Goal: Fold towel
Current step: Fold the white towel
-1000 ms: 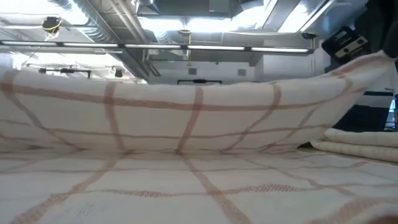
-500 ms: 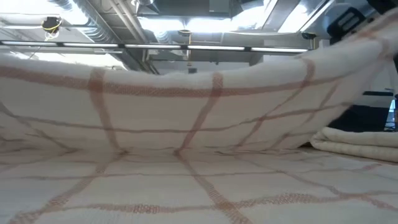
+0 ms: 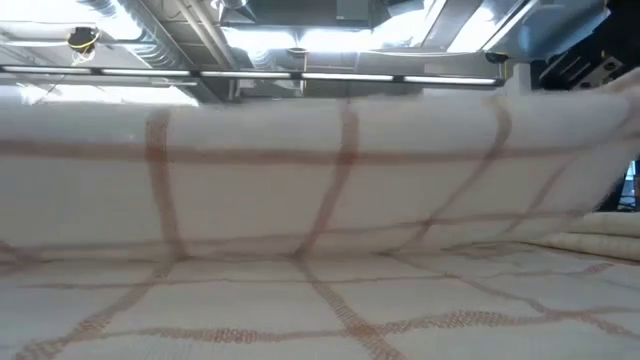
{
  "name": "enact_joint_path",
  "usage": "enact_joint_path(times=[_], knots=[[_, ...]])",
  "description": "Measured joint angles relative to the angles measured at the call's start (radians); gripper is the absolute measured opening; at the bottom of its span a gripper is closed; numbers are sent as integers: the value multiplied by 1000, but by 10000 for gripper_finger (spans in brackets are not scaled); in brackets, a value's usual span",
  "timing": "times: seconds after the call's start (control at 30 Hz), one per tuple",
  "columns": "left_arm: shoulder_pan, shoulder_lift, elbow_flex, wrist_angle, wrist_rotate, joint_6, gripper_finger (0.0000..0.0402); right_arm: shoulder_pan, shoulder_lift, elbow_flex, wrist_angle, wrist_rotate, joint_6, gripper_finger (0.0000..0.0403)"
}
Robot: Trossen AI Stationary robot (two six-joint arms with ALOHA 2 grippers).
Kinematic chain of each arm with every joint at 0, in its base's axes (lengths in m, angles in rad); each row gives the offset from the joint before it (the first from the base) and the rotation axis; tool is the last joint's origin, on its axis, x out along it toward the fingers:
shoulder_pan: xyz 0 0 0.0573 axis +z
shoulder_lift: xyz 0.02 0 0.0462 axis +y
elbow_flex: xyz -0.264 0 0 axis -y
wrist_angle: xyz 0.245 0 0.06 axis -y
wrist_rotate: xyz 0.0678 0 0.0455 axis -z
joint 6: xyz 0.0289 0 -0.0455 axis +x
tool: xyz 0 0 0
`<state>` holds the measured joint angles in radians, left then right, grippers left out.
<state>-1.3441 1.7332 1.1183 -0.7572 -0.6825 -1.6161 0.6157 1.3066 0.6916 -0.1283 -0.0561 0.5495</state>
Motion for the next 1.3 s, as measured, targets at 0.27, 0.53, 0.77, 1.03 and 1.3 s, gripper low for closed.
enact_joint_path(times=[0.27,0.53,0.77,1.03,1.3], knots=[[-3,3,0,-1,64,-6,109,0,34,0,-64,-34,34,121],[51,-78,1,11,26,-111,136,-1,37,32,-44,-70,28,147],[214,-104,-5,15,-227,150,128,-1,109,47,178,161,-117,147],[499,-73,-74,11,-203,335,127,-1,321,47,316,202,-186,147],[569,-73,-151,70,-183,337,127,-1,394,48,345,78,-85,147]])
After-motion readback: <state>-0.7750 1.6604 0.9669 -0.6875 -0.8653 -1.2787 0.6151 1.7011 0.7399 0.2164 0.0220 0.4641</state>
